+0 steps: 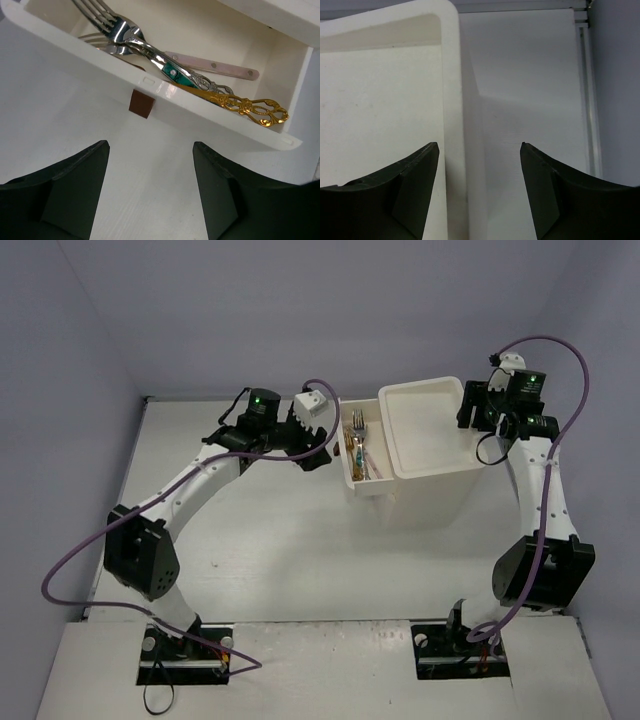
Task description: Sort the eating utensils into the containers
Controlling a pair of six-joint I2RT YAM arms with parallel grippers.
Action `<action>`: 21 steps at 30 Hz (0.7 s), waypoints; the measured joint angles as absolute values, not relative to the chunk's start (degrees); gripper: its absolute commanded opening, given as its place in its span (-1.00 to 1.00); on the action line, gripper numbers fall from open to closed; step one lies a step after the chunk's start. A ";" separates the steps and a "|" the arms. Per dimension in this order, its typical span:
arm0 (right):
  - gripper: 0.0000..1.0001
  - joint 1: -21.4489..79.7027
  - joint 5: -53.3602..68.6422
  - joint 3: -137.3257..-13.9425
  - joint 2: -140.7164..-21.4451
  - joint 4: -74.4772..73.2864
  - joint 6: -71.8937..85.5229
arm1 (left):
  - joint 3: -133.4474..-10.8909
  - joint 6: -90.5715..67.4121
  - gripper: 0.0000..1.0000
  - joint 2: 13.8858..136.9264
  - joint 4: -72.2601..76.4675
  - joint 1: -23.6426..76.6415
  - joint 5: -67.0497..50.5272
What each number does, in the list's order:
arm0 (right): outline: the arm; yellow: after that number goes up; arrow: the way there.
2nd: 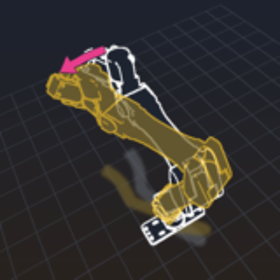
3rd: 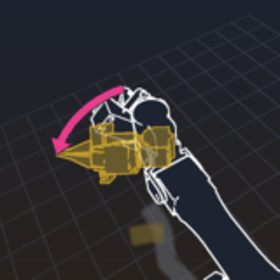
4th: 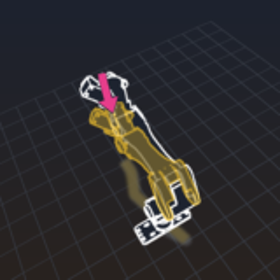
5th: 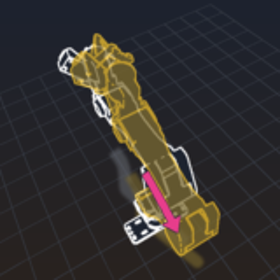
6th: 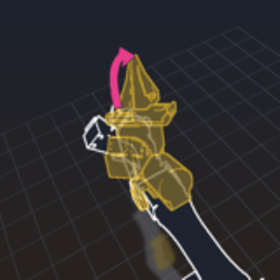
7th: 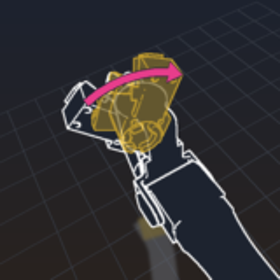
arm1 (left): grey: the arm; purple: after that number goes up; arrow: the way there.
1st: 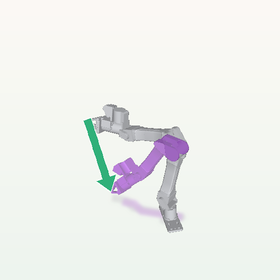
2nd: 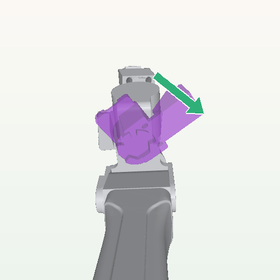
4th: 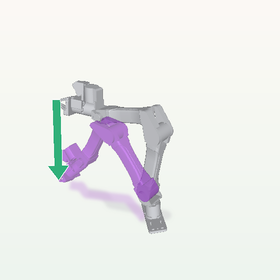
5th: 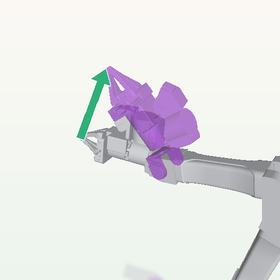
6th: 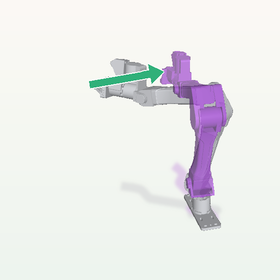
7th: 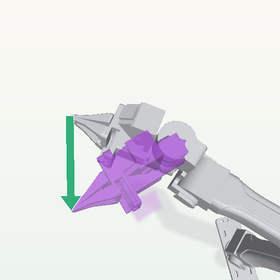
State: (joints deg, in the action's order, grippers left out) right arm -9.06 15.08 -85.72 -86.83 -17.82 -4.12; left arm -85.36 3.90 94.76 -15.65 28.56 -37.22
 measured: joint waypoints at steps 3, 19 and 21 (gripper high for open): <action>-0.11 -9.02 17.86 -85.38 -87.41 -17.82 -4.30 | -88.48 6.56 0.30 99.25 -15.57 28.56 -40.18; -1.00 -8.79 20.37 -83.99 -87.66 -15.92 -6.43 | -101.74 13.02 0.30 112.45 -21.18 28.64 -48.82; -1.00 -8.62 19.95 -83.96 -87.68 -15.72 -6.47 | -103.93 13.47 0.30 113.48 -22.45 29.12 -49.54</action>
State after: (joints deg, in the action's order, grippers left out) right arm -8.62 19.95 -83.96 -87.68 -15.72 -6.47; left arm -103.93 13.47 113.48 -22.45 29.12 -49.54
